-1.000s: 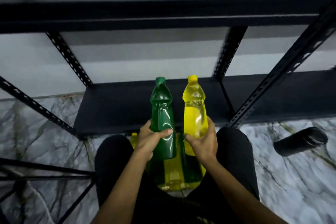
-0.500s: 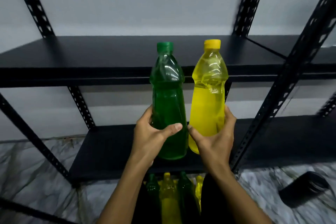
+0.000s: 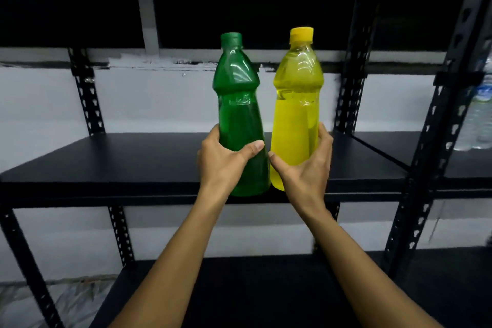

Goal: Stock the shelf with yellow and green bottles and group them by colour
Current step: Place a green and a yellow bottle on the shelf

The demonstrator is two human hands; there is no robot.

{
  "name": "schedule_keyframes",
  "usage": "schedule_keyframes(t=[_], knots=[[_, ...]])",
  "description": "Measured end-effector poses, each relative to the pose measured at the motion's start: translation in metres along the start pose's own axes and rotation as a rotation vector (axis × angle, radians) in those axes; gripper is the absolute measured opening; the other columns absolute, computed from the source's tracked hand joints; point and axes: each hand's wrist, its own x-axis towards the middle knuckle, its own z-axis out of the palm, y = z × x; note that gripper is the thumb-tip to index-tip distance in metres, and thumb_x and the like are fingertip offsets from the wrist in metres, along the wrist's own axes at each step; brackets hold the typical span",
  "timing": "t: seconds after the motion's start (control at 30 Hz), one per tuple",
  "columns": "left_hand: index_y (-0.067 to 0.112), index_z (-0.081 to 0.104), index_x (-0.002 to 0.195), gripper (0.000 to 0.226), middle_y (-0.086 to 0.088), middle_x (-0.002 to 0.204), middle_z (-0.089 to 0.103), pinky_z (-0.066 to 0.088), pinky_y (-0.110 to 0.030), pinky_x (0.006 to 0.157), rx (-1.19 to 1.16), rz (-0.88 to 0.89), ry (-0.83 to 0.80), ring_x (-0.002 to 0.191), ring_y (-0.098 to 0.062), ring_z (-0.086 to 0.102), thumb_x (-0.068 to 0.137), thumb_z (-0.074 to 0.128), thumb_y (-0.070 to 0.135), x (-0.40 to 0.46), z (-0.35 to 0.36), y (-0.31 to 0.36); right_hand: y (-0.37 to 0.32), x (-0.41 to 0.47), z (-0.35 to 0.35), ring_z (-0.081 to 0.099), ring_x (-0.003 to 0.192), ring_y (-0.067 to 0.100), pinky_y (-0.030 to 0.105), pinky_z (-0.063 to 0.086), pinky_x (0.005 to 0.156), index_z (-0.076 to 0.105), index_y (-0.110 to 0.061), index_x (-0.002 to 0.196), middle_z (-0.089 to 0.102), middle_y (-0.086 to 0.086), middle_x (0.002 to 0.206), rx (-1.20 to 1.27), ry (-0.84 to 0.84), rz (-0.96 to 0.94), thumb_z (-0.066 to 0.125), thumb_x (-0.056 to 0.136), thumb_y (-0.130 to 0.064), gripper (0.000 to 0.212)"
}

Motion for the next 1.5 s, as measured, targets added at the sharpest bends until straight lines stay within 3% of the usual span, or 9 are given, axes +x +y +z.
schedule_keyframes(t=[0.23,0.5,0.8,1.0,1.1,1.2,1.27,1.37,1.5], knots=[[0.028,0.055,0.119,0.067,0.006,0.107,0.069,0.055,-0.044,0.088,0.223,-0.004,0.105,0.102,-0.024,0.064,0.061,0.083,0.047,0.036,0.013,-0.015,0.024,0.032,0.024,0.041,0.124,0.029,0.041,0.04,0.098,0.025,-0.015,0.149,0.044,0.012,0.133,-0.094,-0.003,0.079,0.086,0.067,-0.035,0.103],[0.023,0.043,0.134,0.079,-0.001,0.124,0.063,0.052,-0.04,0.092,0.259,-0.005,-0.038,0.114,-0.025,0.058,0.069,0.082,0.046,0.082,0.038,-0.044,0.047,0.074,0.042,0.045,0.125,0.036,0.047,0.045,0.098,0.018,-0.017,0.147,0.043,0.013,0.14,-0.237,-0.183,0.102,0.084,0.068,-0.041,0.106],[0.023,0.029,0.135,0.091,-0.003,0.126,0.061,0.055,-0.042,0.086,0.411,0.124,-0.1,0.11,-0.026,0.061,0.068,0.072,0.068,0.103,0.04,-0.073,0.075,0.103,0.056,0.05,0.12,0.034,0.045,0.049,0.096,0.021,-0.015,0.142,0.046,0.015,0.135,-0.191,-0.275,0.131,0.086,0.068,-0.038,0.102],[0.019,0.039,0.13,0.085,-0.005,0.121,0.055,0.051,-0.041,0.086,0.453,0.175,-0.031,0.109,-0.023,0.054,0.067,0.073,0.066,0.118,0.04,-0.084,0.087,0.119,0.051,0.046,0.118,0.027,0.035,0.043,0.097,0.033,-0.023,0.146,0.047,0.011,0.124,-0.213,-0.329,0.106,0.081,0.062,-0.049,0.101],[0.027,0.03,0.14,0.083,-0.007,0.123,0.058,0.05,-0.04,0.091,0.276,0.092,-0.083,0.111,-0.023,0.055,0.075,0.076,0.053,0.122,0.037,-0.09,0.092,0.123,0.05,0.054,0.112,0.021,0.044,0.05,0.096,0.044,-0.031,0.135,0.055,0.003,0.119,-0.113,-0.371,0.128,0.077,0.061,-0.042,0.082],[0.035,0.027,0.136,0.075,-0.012,0.133,0.058,0.048,-0.046,0.101,0.165,0.045,-0.158,0.124,-0.024,0.054,0.078,0.072,0.05,0.122,0.037,-0.095,0.094,0.122,0.049,0.061,0.093,0.003,0.038,0.054,0.091,0.048,-0.034,0.123,0.062,-0.008,0.107,-0.038,-0.437,0.147,0.074,0.081,-0.019,0.052],[0.035,0.03,0.131,0.073,-0.007,0.133,0.058,0.049,-0.046,0.099,0.172,0.05,-0.168,0.124,-0.021,0.054,0.073,0.07,0.056,0.121,0.037,-0.093,0.094,0.121,0.05,0.058,0.094,-0.002,0.032,0.052,0.089,0.052,-0.031,0.124,0.063,-0.009,0.11,-0.038,-0.469,0.146,0.073,0.085,-0.03,0.044],[0.025,0.03,0.136,0.094,-0.005,0.135,0.049,0.05,-0.044,0.095,0.361,0.08,-0.128,0.121,-0.022,0.051,0.063,0.073,0.067,0.119,0.038,-0.089,0.096,0.119,0.055,0.048,0.112,0.011,0.03,0.045,0.093,0.049,-0.025,0.133,0.056,0.004,0.119,-0.17,-0.489,0.119,0.074,0.072,-0.059,0.074],[0.024,0.024,0.131,0.094,-0.006,0.114,0.058,0.051,-0.044,0.089,0.405,0.019,-0.101,0.105,-0.027,0.058,0.064,0.08,0.058,0.118,0.036,-0.086,0.093,0.118,0.051,0.058,0.111,0.025,0.041,0.052,0.093,0.036,-0.017,0.141,0.059,0.009,0.122,-0.232,-0.418,0.143,0.078,0.06,-0.063,0.102]])
